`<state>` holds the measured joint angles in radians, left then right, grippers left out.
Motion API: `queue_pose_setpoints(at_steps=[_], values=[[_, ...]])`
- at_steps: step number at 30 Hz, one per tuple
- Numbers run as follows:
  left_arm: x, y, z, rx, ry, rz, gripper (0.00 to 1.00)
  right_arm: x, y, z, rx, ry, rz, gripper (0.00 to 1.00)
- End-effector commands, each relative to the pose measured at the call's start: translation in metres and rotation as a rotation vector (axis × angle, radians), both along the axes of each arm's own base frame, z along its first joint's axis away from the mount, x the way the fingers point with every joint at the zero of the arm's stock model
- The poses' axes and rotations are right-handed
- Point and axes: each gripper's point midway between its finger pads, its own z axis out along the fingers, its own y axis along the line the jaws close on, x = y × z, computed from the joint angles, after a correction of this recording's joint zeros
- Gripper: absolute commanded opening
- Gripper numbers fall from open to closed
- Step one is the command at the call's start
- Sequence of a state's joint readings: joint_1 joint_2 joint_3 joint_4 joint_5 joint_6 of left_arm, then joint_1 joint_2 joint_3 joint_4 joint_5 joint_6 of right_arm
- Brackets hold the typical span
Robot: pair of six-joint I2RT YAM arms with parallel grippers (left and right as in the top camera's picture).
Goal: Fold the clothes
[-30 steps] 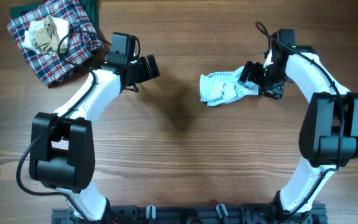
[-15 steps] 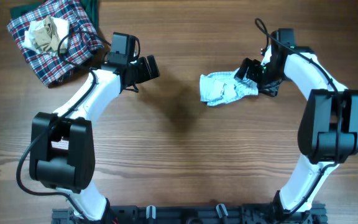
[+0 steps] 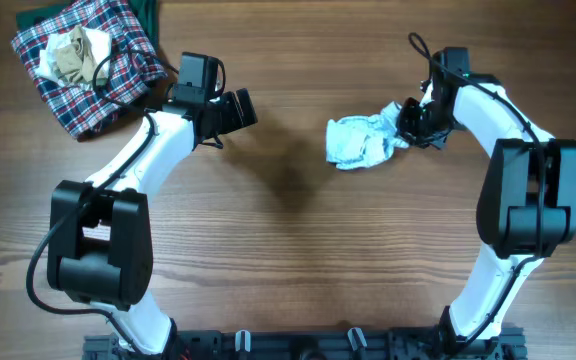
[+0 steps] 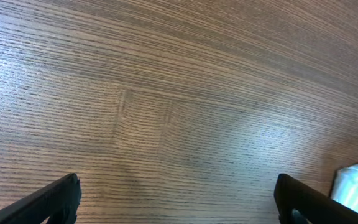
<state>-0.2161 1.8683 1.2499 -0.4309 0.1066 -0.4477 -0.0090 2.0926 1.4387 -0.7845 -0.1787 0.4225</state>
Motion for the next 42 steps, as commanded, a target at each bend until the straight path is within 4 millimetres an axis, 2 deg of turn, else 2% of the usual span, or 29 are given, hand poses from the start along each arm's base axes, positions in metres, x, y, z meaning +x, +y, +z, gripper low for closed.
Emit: queue_pose_setpoints(at_steps=[1,4,7,15,18,20,27,34,37,39,42], values=[[-0.004,-0.004,-0.007,-0.014,0.024,-0.004,1.00,-0.005,-0.039,-0.004,-0.213,0.060,-0.019,0.10],[-0.004,-0.004,-0.007,-0.014,0.024,-0.004,1.00,0.004,-0.039,0.018,-0.215,0.022,-0.002,0.07],[-0.004,-0.004,-0.007,-0.014,0.024,-0.004,1.00,0.000,-0.037,0.033,-0.216,0.017,0.009,0.06],[-0.003,-0.004,-0.008,-0.014,0.022,-0.004,1.00,-0.020,-0.035,0.048,-0.371,0.071,0.091,0.04],[-0.004,-0.004,-0.012,-0.012,0.031,-0.004,1.00,-0.024,-0.028,0.055,-0.427,0.069,0.123,0.04],[-0.005,-0.004,-0.016,-0.010,0.041,-0.004,1.00,-0.028,-0.017,0.061,-0.429,0.069,0.154,0.04],[-0.005,-0.004,-0.021,-0.008,0.051,-0.003,1.00,-0.046,0.002,0.086,-0.437,0.063,0.165,0.04],[-0.006,-0.004,-0.021,-0.029,0.063,0.039,1.00,-0.052,0.021,0.085,-0.410,0.072,0.207,0.06],[-0.011,-0.017,-0.019,-0.101,0.084,-0.002,1.00,-0.049,0.022,0.085,-0.409,0.058,0.204,0.09],[-0.017,-0.037,-0.014,-0.196,0.105,-0.061,1.00,-0.046,0.022,0.085,-0.407,0.049,0.202,0.11],[-0.025,-0.061,-0.012,-0.229,0.114,-0.122,1.00,-0.045,0.023,0.085,-0.406,0.045,0.202,0.12]])
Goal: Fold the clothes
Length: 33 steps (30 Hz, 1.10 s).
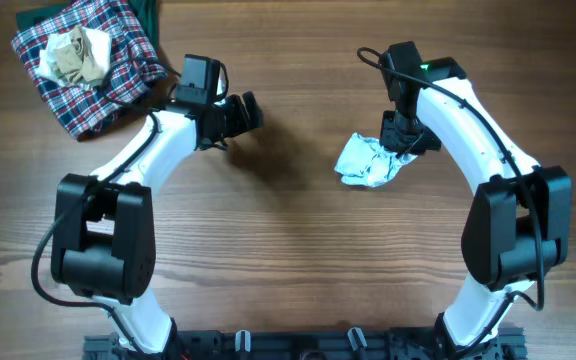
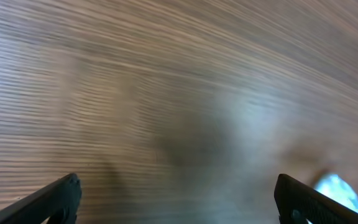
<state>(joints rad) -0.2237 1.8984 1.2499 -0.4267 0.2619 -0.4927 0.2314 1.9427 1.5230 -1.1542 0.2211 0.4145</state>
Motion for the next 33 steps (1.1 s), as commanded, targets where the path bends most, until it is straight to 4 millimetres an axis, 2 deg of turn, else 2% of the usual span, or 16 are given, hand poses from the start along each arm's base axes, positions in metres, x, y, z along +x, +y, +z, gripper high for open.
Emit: queue_pose_setpoints(at_steps=[1,6,10,15,18,23,33], values=[[-0.018,-0.039,-0.003,-0.084,0.043,-0.093,1.00,0.006,0.003,0.012,0.011,-0.042,-0.008,0.12],[-0.034,-0.089,0.002,-0.094,0.007,-0.212,1.00,-0.003,0.008,0.010,0.045,0.002,-0.006,0.11],[-0.054,-0.150,0.012,-0.118,-0.071,-0.350,1.00,-0.009,0.028,0.008,0.162,0.037,-0.001,0.10],[-0.075,-0.189,0.009,-0.113,-0.109,-0.438,1.00,-0.012,0.036,0.008,0.210,0.050,-0.001,0.10],[-0.084,-0.198,-0.004,-0.105,-0.085,-0.463,1.00,-0.012,0.036,0.008,0.209,0.050,-0.001,0.10],[-0.086,-0.194,-0.030,-0.081,-0.034,-0.458,1.00,-0.009,0.033,0.008,0.188,0.038,-0.005,0.11],[-0.091,-0.194,-0.052,-0.063,0.006,-0.463,1.00,-0.003,0.033,0.008,0.188,0.011,-0.006,0.10]])
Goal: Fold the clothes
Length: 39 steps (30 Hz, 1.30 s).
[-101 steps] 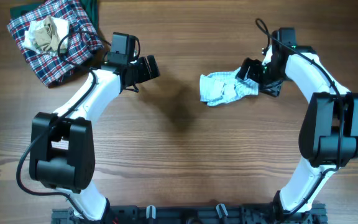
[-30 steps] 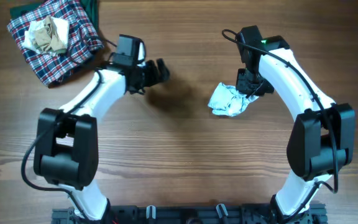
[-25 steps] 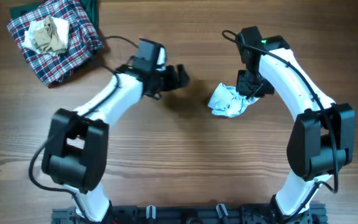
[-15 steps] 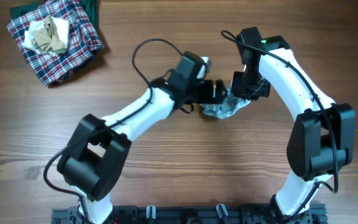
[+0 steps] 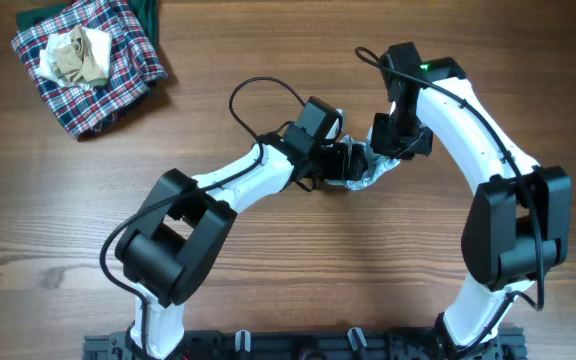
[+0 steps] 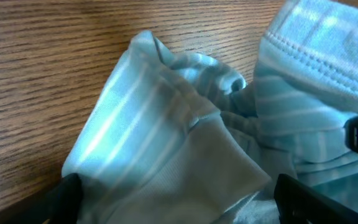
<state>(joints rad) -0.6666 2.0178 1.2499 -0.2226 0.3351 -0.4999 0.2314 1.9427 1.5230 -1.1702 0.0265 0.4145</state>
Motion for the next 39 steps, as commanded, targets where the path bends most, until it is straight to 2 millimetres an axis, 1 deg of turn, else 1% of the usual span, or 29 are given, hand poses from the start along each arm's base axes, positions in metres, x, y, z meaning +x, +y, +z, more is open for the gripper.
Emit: queue_pose_setpoints(at_steps=[1,5,9,11,13,15,16,17,19,20,21,23,24,26,27,30,33,35,36,37,39], values=[[-0.005,0.004,-0.026,0.041,0.039,0.009,1.00,0.008,0.002,0.012,0.002,-0.048,-0.008,0.10],[-0.002,0.001,-0.023,0.027,0.025,0.007,1.00,0.012,0.002,0.012,0.004,-0.062,-0.003,0.11],[0.001,-0.001,-0.021,0.016,0.012,0.007,1.00,0.026,-0.004,0.013,-0.036,-0.125,-0.005,0.12],[0.002,-0.002,-0.020,0.011,0.006,0.007,1.00,0.037,-0.004,0.015,-0.040,-0.167,0.024,0.15],[0.004,-0.003,-0.019,0.003,0.000,0.011,1.00,0.043,-0.005,0.016,-0.051,-0.193,0.023,0.17],[0.006,-0.005,-0.017,-0.009,-0.006,0.018,1.00,0.050,-0.011,0.018,-0.090,-0.225,0.017,0.20],[0.007,-0.006,-0.016,-0.015,-0.004,0.028,1.00,0.052,-0.015,0.019,-0.112,-0.237,0.014,0.25],[0.008,-0.006,-0.015,-0.018,-0.008,0.028,1.00,0.054,-0.018,0.020,-0.127,-0.245,0.010,0.33],[0.009,-0.007,-0.014,-0.022,-0.013,0.028,1.00,0.055,-0.023,0.020,-0.145,-0.249,0.003,0.45],[0.009,-0.007,-0.014,-0.023,-0.015,0.027,1.00,0.055,-0.026,0.020,-0.145,-0.247,-0.003,0.55],[0.009,-0.008,-0.014,-0.025,-0.017,0.027,1.00,0.055,-0.028,0.020,-0.145,-0.246,-0.012,0.67],[0.010,-0.008,-0.013,-0.027,-0.020,0.028,1.00,0.055,-0.032,0.020,-0.147,-0.243,-0.022,0.75],[0.011,-0.008,-0.013,-0.029,-0.022,0.028,1.00,0.054,-0.035,0.020,-0.148,-0.239,-0.028,0.81],[0.011,-0.008,-0.013,-0.029,-0.022,0.028,1.00,0.052,-0.039,0.019,-0.151,-0.226,-0.038,0.96],[0.011,-0.008,-0.013,-0.029,-0.022,0.028,1.00,0.051,-0.040,0.019,-0.152,-0.222,-0.040,0.99],[0.011,-0.008,-0.012,-0.030,-0.023,0.028,1.00,0.047,-0.038,0.018,-0.128,-0.202,-0.050,1.00],[0.008,-0.012,-0.007,-0.055,-0.014,0.010,1.00,0.041,-0.024,0.015,-0.040,-0.169,-0.043,0.99],[0.006,-0.016,0.002,-0.081,-0.015,-0.008,1.00,0.033,-0.012,0.013,0.031,-0.132,-0.038,0.96],[0.006,-0.017,0.010,-0.093,-0.027,-0.011,1.00,0.031,-0.007,0.013,0.059,-0.121,-0.037,0.90],[0.007,-0.018,0.018,-0.102,-0.042,-0.014,1.00,0.030,-0.004,0.013,0.076,-0.116,-0.036,0.82],[0.009,-0.019,0.038,-0.115,-0.108,-0.054,1.00,0.030,-0.003,0.013,0.081,-0.117,-0.039,0.57]])
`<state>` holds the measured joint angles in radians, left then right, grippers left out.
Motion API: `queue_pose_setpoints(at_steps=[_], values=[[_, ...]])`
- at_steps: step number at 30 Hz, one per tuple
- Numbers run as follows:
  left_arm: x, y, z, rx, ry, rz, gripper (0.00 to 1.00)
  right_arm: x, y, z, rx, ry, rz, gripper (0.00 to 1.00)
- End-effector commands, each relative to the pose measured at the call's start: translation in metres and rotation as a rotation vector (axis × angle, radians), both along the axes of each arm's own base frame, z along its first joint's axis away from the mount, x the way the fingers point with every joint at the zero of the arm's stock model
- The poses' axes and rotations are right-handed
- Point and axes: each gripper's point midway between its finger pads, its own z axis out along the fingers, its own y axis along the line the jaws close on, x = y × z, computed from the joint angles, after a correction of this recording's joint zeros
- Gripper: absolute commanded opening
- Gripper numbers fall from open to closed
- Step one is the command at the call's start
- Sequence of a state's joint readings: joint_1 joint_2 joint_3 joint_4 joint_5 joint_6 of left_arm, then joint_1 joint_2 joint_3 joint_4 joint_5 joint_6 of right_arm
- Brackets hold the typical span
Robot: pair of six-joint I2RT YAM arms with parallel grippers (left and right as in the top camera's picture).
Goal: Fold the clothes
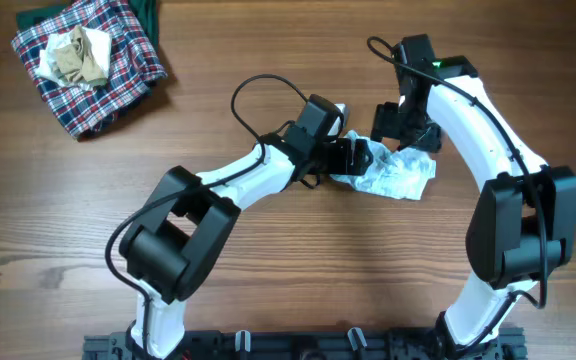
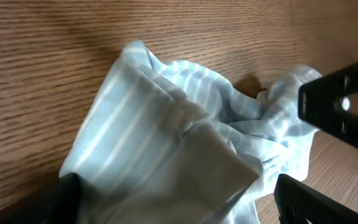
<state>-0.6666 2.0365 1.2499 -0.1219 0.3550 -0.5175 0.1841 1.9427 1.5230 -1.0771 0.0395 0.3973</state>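
Note:
A crumpled light-blue striped garment (image 1: 396,175) lies on the wooden table (image 1: 288,290) right of centre. My left gripper (image 1: 353,158) is at the garment's left edge. In the left wrist view it (image 2: 176,202) stands open, with bunched cloth (image 2: 166,143) filling the gap between its wide-set fingers (image 2: 67,196). My right gripper (image 1: 396,125) hangs over the garment's upper edge; it shows as a black bar (image 2: 344,102) in the left wrist view. Its hold on the cloth is hidden.
At the far left corner lies a pile of clothes: a red plaid shirt (image 1: 98,70), a beige cloth (image 1: 76,52) on top of it, and a dark green piece (image 1: 146,15) behind. The left arm's cable (image 1: 258,88) loops over the table.
The garment has spread out to the lower right and lies flatter. My right gripper has shifted slightly up and right. My left gripper stays at the cloth's left edge, still open.
First my left gripper stood open near the plaid pile while my right gripper was at the blue garment's right edge. Then the garment and the right gripper were further left and nearer. Then my left gripper was at the garment, open around its edge, where it still is.

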Motion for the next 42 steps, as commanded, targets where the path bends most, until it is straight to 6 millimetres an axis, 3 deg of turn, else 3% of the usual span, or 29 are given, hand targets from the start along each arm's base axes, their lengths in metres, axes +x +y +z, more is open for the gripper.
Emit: queue_pose_setpoints(at_steps=[1,4,5,7,9,12,16,23,28,36,42], values=[[-0.001,-0.007,0.044,-0.056,-0.099,-0.069,1.00,0.005,0.011,0.013,0.076,-0.029,-0.017,0.47],[0.000,-0.007,0.072,-0.086,-0.149,-0.066,1.00,0.010,0.017,0.014,0.108,-0.045,-0.017,0.24],[0.002,-0.005,0.084,-0.094,-0.175,-0.058,1.00,0.010,0.018,0.013,0.121,-0.044,-0.020,0.13],[0.003,-0.004,0.093,-0.097,-0.196,-0.048,1.00,0.009,0.018,0.010,0.121,-0.043,-0.028,0.04],[0.007,0.001,0.092,-0.071,-0.209,-0.022,1.00,0.006,0.017,0.002,0.120,-0.035,-0.035,0.04],[0.013,0.014,0.074,0.015,-0.201,0.032,1.00,-0.003,0.015,-0.017,0.119,-0.015,-0.049,0.04],[0.009,0.012,0.047,0.038,-0.145,0.016,1.00,-0.016,0.020,-0.033,0.155,0.023,-0.059,0.04],[0.000,0.003,0.010,0.024,-0.056,-0.030,1.00,-0.033,0.000,-0.049,0.089,0.071,-0.104,0.04],[0.000,0.002,-0.001,0.032,-0.046,-0.031,1.00,-0.047,-0.033,-0.059,-0.023,0.104,-0.198,0.04],[0.003,0.000,-0.009,0.030,-0.048,-0.032,1.00,-0.061,-0.078,-0.055,-0.170,0.145,-0.281,0.04],[0.003,-0.001,-0.009,0.028,-0.052,-0.032,1.00,-0.056,-0.070,-0.052,-0.125,0.137,-0.277,0.04]])
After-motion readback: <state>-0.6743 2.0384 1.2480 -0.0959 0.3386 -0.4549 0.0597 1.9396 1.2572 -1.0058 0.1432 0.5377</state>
